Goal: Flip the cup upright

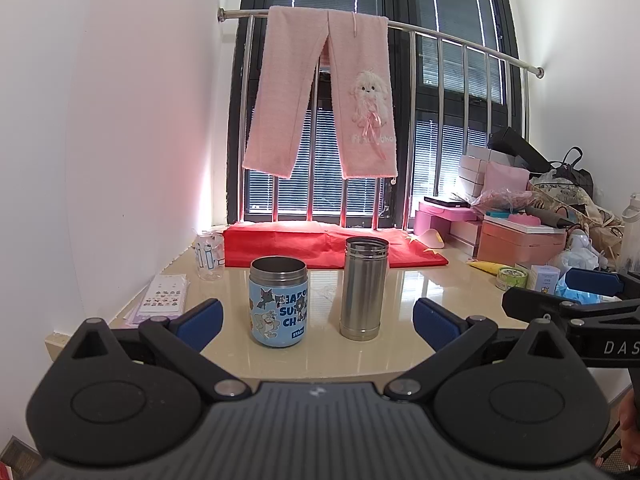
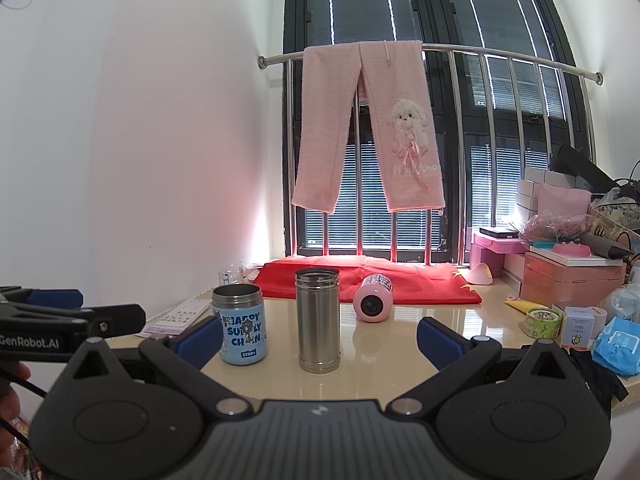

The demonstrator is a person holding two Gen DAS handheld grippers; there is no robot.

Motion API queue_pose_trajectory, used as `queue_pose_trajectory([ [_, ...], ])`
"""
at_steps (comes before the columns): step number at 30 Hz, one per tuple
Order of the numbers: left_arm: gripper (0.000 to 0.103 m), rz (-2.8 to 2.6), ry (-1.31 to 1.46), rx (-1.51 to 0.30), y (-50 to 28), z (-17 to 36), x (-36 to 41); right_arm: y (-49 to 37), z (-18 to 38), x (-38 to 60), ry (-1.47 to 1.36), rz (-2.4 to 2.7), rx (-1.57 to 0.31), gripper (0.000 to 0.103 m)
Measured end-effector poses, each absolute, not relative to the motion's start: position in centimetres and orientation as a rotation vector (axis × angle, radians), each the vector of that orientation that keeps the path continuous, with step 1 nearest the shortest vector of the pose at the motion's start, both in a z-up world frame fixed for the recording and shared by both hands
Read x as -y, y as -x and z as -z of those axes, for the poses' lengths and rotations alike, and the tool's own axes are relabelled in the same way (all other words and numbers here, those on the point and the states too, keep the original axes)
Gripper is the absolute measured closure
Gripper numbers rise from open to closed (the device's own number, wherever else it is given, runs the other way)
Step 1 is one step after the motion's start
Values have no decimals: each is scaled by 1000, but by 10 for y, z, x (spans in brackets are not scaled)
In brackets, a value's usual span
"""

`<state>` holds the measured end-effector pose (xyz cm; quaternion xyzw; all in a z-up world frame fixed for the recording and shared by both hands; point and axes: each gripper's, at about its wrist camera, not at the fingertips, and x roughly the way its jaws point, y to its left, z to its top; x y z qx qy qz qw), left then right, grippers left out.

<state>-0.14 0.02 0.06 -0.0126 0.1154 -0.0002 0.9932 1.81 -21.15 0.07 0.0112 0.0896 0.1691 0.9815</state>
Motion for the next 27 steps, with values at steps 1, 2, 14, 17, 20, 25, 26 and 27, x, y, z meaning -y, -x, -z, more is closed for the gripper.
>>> queue_pose_trajectory([
  [1, 0, 1, 26, -232, 1, -1, 0, -18, -1, 212, -23, -341, -181, 0],
  [2, 0, 1, 26, -233, 0, 0, 0, -18, -1, 212, -22, -341, -181, 0],
  [14, 0, 20, 22, -246, -17, 3, 6, -27, 0, 213, -4, -338, -194, 0],
  [17, 0, 25, 26, -257, -28, 4, 7, -35, 0, 215, -4, -330, -201, 0],
  [20, 0, 29, 25, -265, -41, 4, 10, -46, 1, 219, -6, -320, -211, 0],
  [25, 0, 36, 18, -285, -67, 4, 14, -69, 2, 225, -11, -306, -234, 0],
  [26, 0, 39, 18, -292, -74, 2, 15, -74, 2, 226, -10, -304, -239, 0],
  [27, 0, 43, 17, -299, -80, 1, 16, -79, 3, 227, -10, -302, -243, 0],
])
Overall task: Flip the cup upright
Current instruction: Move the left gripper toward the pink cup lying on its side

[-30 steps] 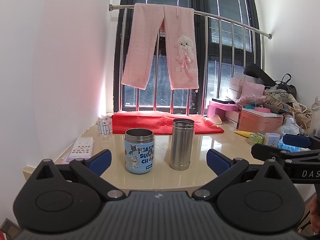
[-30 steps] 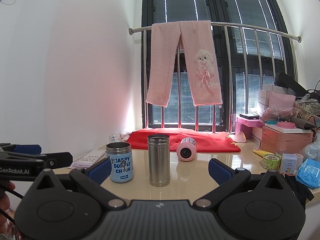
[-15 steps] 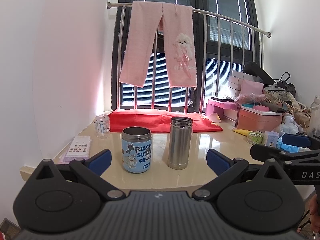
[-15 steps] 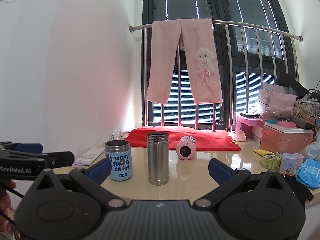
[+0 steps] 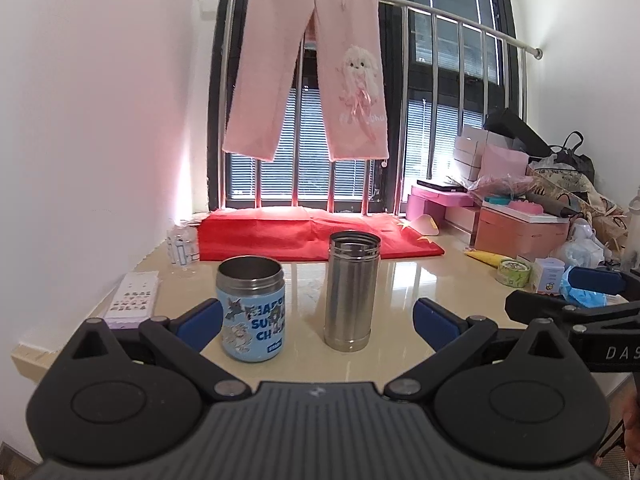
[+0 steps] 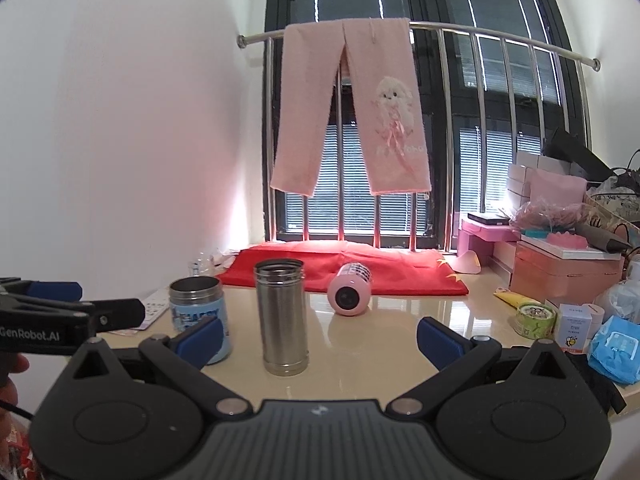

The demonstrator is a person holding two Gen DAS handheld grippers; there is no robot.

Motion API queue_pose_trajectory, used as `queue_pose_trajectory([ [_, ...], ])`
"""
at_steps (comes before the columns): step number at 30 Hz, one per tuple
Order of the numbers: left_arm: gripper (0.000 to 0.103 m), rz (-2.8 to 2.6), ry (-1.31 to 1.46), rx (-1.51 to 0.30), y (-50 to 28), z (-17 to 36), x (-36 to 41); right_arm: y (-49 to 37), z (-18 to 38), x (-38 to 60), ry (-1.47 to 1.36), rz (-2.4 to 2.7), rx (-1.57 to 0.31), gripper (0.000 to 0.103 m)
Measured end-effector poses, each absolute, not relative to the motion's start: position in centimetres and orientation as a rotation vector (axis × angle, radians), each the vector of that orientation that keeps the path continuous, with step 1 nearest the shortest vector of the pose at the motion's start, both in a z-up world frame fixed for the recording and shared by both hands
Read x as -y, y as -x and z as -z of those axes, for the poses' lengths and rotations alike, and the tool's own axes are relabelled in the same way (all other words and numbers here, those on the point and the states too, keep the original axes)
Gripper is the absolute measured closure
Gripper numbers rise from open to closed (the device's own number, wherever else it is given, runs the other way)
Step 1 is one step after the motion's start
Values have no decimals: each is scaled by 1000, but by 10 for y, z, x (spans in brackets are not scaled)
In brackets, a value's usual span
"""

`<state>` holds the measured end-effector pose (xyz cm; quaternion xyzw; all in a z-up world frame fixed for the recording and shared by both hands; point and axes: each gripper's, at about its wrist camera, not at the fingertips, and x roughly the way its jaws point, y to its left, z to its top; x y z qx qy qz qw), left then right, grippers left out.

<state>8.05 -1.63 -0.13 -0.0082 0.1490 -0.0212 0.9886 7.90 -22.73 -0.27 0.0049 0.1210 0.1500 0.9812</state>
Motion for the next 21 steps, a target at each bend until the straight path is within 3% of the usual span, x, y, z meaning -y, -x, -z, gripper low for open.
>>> queue_pose_trajectory([
  [21, 0, 113, -18, -421, -262, -43, 99, -239, -5, 295, 39, -310, -305, 0],
])
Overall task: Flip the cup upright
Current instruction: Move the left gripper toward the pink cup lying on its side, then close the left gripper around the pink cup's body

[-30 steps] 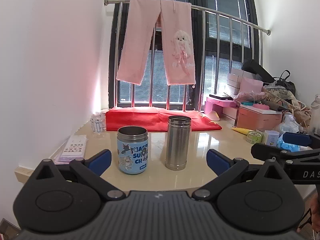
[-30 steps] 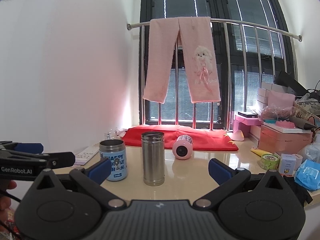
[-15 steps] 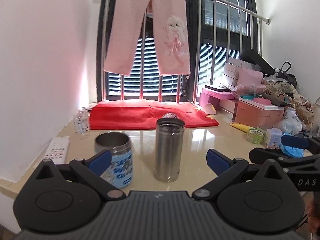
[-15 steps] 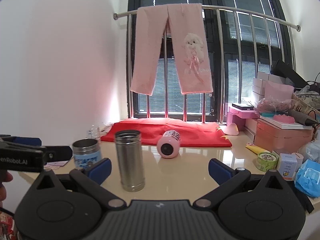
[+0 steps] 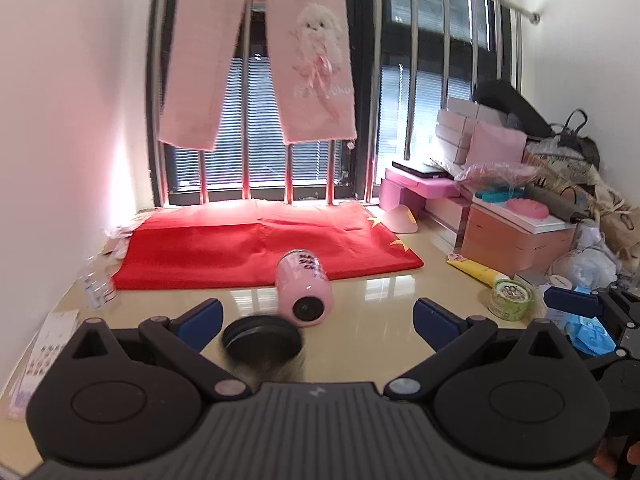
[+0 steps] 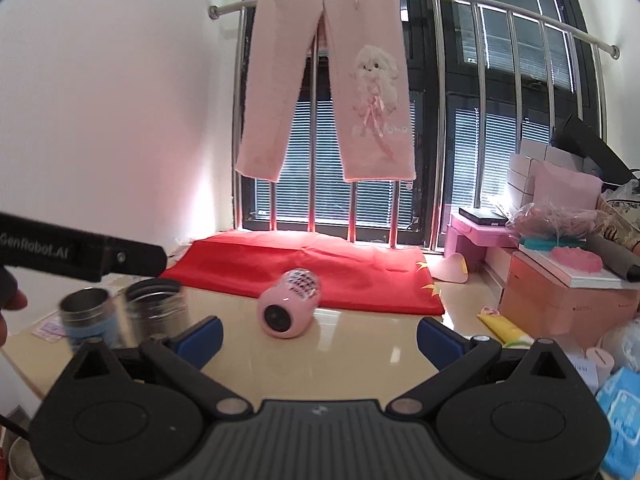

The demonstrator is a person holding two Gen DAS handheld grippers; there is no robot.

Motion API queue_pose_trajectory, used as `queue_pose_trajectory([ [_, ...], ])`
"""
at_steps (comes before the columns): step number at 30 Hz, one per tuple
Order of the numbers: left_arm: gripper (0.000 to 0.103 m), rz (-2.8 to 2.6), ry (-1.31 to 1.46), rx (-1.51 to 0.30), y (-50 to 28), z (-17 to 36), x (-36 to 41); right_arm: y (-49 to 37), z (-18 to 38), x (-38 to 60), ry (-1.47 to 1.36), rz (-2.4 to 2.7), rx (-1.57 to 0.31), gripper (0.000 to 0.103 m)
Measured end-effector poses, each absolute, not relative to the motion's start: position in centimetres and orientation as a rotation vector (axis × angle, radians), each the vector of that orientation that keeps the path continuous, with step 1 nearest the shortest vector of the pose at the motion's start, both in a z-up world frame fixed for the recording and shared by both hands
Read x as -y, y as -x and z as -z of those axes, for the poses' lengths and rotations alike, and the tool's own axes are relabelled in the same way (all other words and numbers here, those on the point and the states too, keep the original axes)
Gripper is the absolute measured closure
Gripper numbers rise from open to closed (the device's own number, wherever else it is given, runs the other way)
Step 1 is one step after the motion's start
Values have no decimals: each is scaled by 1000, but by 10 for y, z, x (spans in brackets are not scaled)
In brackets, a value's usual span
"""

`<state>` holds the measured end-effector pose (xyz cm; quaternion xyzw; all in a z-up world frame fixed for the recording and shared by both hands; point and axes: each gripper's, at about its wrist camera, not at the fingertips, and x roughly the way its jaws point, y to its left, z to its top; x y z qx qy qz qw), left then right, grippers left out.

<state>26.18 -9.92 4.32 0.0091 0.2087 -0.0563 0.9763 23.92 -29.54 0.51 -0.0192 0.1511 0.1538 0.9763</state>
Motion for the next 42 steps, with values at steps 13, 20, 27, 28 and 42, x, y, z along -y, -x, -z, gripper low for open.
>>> queue_pose_trajectory([
  [13, 0, 61, -19, -763, -438, -51, 146, -349, 11, 342, 59, -323, -342, 0],
  [20, 0, -6, -56, -956, -526, -26, 144, -406, 25, 345, 81, -354, -367, 0],
  [27, 0, -85, -113, -1108, -591, 19, 138, -455, 40, 336, 110, -418, -414, 0],
  [28, 0, -80, -110, -1129, -597, 25, 136, -463, 43, 335, 113, -425, -425, 0],
  [42, 18, -30, -136, -1294, -634, 82, 130, -491, 65, 331, 103, -424, -490, 0],
])
